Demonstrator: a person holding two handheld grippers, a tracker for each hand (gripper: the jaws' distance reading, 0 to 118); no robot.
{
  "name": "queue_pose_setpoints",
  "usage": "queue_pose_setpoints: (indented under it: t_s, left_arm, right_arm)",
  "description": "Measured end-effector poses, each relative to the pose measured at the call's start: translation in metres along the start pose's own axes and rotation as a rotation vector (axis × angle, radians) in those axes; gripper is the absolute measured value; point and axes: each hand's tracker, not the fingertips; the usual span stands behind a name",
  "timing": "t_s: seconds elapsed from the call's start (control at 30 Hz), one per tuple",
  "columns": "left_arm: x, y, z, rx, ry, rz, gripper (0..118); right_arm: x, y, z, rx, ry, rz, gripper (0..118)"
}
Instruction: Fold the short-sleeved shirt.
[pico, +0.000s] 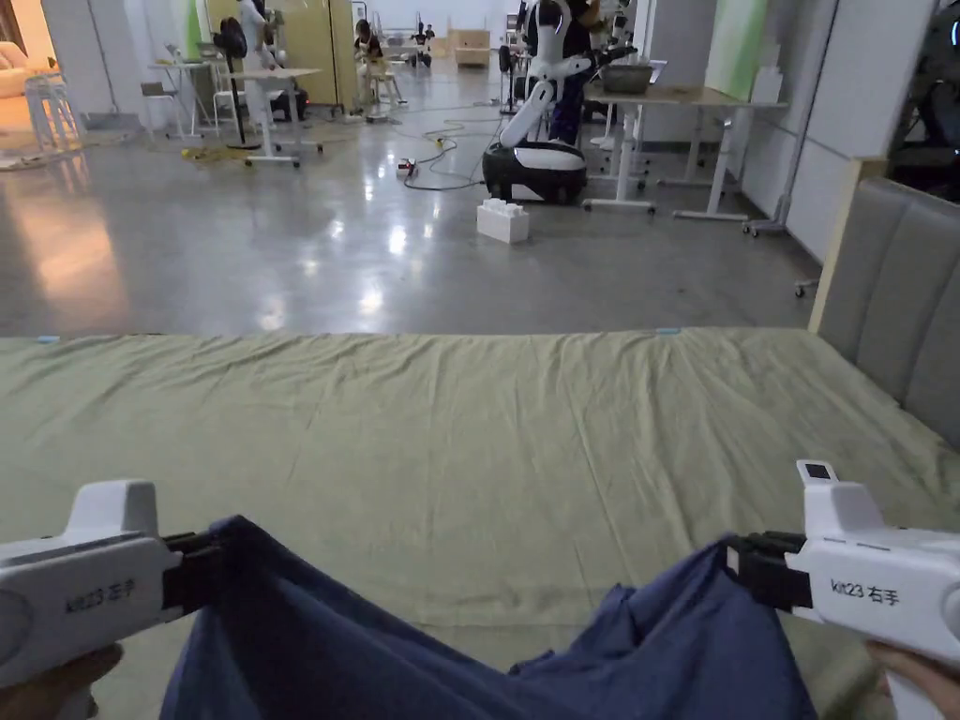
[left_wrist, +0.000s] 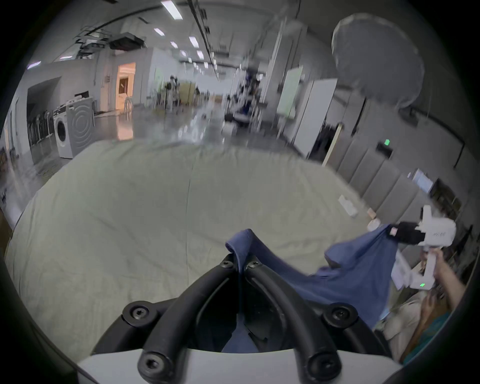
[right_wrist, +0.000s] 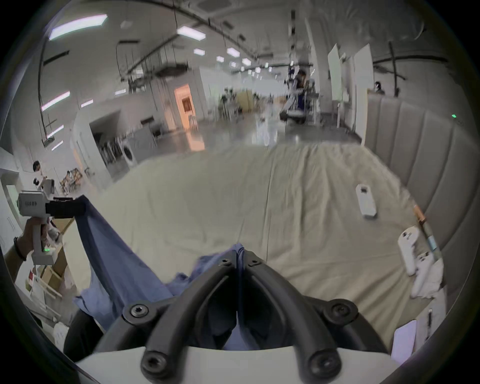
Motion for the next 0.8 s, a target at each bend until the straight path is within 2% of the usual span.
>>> queue_pose_setpoints:
  t_s: [0.13, 0.23, 0.33, 0.4, 0.47, 0.57, 0.6, 0.7, 0.8]
  left_arm:
    - [0.014, 0.039, 0.085, 0.185, 0.035, -0.074, 3]
    - [0.025, 0.070, 0.133, 0.279, 0.076, -0.089, 3]
    - [0.031, 0.104, 0.175, 0.374, 0.080, -0.076, 3]
    - [0.038, 0.124, 0.201, 0.430, 0.121, -0.114, 3]
    - [0.038, 0.143, 0.218, 0.466, 0.136, -0.123, 3]
    - [0.043, 0.168, 0.244, 0.522, 0.150, -0.122, 3]
    - [0.042, 0.176, 0.250, 0.541, 0.175, -0.138, 3]
    - [0.043, 0.196, 0.265, 0.562, 0.208, -0.145, 3]
    - [0.040, 0.210, 0.273, 0.584, 0.221, -0.134, 3]
  right_arm:
    - [-0.012, 0.051, 0.070, 0.172, -0.080, 0.020, 4]
    - [-0.022, 0.090, 0.112, 0.269, -0.104, 0.010, 3]
    - [-0.046, 0.129, 0.151, 0.363, -0.146, 0.072, 3]
    - [-0.059, 0.150, 0.171, 0.421, -0.180, 0.098, 3]
    - [-0.065, 0.171, 0.187, 0.462, -0.193, 0.104, 3]
    - [-0.075, 0.202, 0.211, 0.571, -0.233, 0.167, 3]
    - [-0.078, 0.211, 0.217, 0.569, -0.235, 0.146, 3]
    - [-0.086, 0.238, 0.231, 0.613, -0.288, 0.182, 3]
    - [-0.087, 0.258, 0.237, 0.624, -0.318, 0.184, 3]
